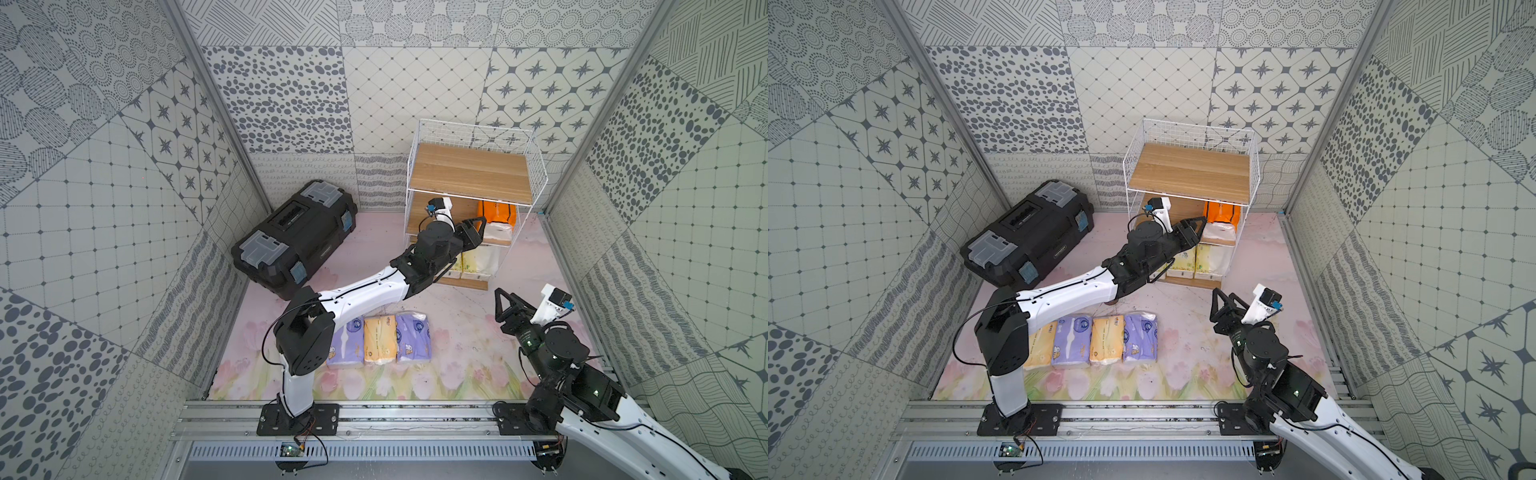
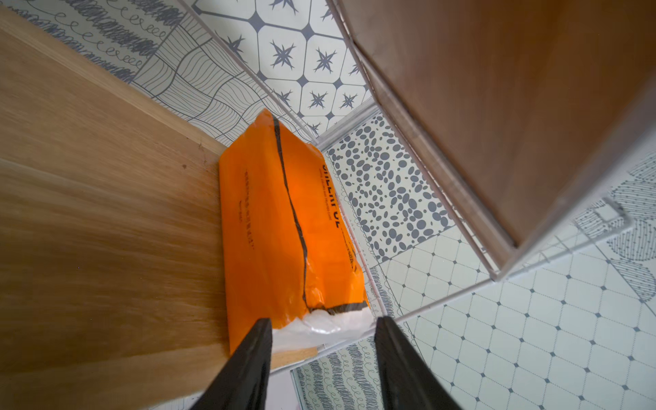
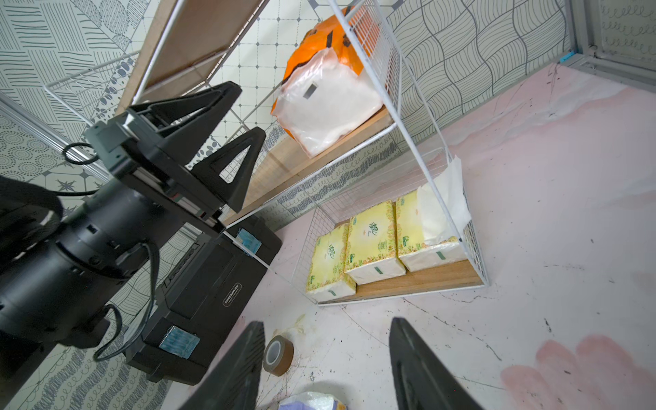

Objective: Remove the tissue boxes from the shelf
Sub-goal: Pick up a box of tissues from the shelf.

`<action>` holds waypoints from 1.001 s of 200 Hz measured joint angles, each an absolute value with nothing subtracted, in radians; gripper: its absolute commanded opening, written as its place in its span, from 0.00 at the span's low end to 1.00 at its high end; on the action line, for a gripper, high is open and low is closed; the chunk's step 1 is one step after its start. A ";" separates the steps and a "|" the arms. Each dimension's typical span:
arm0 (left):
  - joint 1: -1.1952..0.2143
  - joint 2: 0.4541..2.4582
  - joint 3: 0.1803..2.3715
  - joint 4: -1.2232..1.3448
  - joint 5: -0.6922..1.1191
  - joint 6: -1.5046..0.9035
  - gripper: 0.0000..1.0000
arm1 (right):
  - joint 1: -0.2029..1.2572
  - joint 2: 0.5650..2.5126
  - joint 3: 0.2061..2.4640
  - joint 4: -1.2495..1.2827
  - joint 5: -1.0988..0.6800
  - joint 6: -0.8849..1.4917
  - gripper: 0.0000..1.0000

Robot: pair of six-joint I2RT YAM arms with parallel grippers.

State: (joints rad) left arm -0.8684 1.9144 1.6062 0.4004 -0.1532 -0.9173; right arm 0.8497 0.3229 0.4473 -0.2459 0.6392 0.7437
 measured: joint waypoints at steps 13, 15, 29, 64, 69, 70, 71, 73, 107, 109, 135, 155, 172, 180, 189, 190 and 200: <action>-0.865 1.940 1.637 0.389 -0.153 -0.917 0.46 | 0.850 0.320 0.447 -0.248 0.639 0.744 0.60; -0.865 1.942 1.639 0.388 -0.153 -0.917 0.45 | 0.850 0.320 0.447 -0.248 0.639 0.744 0.60; -0.860 1.962 1.665 0.375 -0.152 -0.921 0.41 | 0.850 0.319 0.448 -0.250 0.639 0.744 0.60; -0.853 2.003 1.715 0.350 -0.154 -0.932 0.33 | 0.850 0.319 0.451 -0.258 0.639 0.744 0.60; -0.852 2.007 1.721 0.347 -0.154 -0.934 0.32 | 0.850 0.319 0.451 -0.260 0.639 0.744 0.60; -0.852 2.008 1.722 0.346 -0.154 -0.935 0.31 | 0.850 0.319 0.452 -0.261 0.639 0.744 0.60; -0.851 2.009 1.723 0.345 -0.154 -0.936 0.31 | 0.850 0.319 0.452 -0.262 0.639 0.744 0.60; -0.851 2.010 1.725 0.344 -0.154 -0.937 0.31 | 0.850 0.319 0.453 -0.263 0.639 0.744 0.60; -0.848 2.033 1.757 0.320 -0.160 -0.950 0.20 | 0.850 0.319 0.468 -0.281 0.639 0.744 0.60; -0.848 2.034 1.757 0.319 -0.160 -0.949 0.19 | 0.850 0.319 0.469 -0.282 0.638 0.744 0.60; -0.847 2.045 1.768 0.310 -0.161 -0.960 0.09 | 0.850 0.319 0.486 -0.310 0.638 0.744 0.60; -0.848 2.046 1.768 0.308 -0.160 -0.965 0.01 | 0.850 0.337 0.511 -0.334 0.635 0.743 0.61; -0.847 2.046 1.765 0.311 -0.161 -0.966 0.00 | 0.849 0.384 0.539 -0.351 0.617 0.744 0.62; -0.847 2.045 1.760 0.314 -0.161 -0.966 0.00 | 0.848 0.419 0.558 -0.357 0.602 0.743 0.63; -0.847 2.041 1.749 0.321 -0.161 -0.966 0.00 | 0.842 0.462 0.580 -0.362 0.580 0.740 0.64; -0.847 2.040 1.747 0.323 -0.161 -0.966 0.00 | 0.841 0.471 0.585 -0.363 0.575 0.740 0.65; -0.847 2.030 1.731 0.331 -0.161 -0.965 0.00 | 0.830 0.517 0.612 -0.368 0.540 0.733 0.65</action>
State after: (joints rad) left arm -0.8474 2.0300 1.7309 0.3313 -0.1612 -0.9653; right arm 0.8299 0.5175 0.6117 -0.3676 0.5400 0.7326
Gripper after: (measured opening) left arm 0.045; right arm 0.646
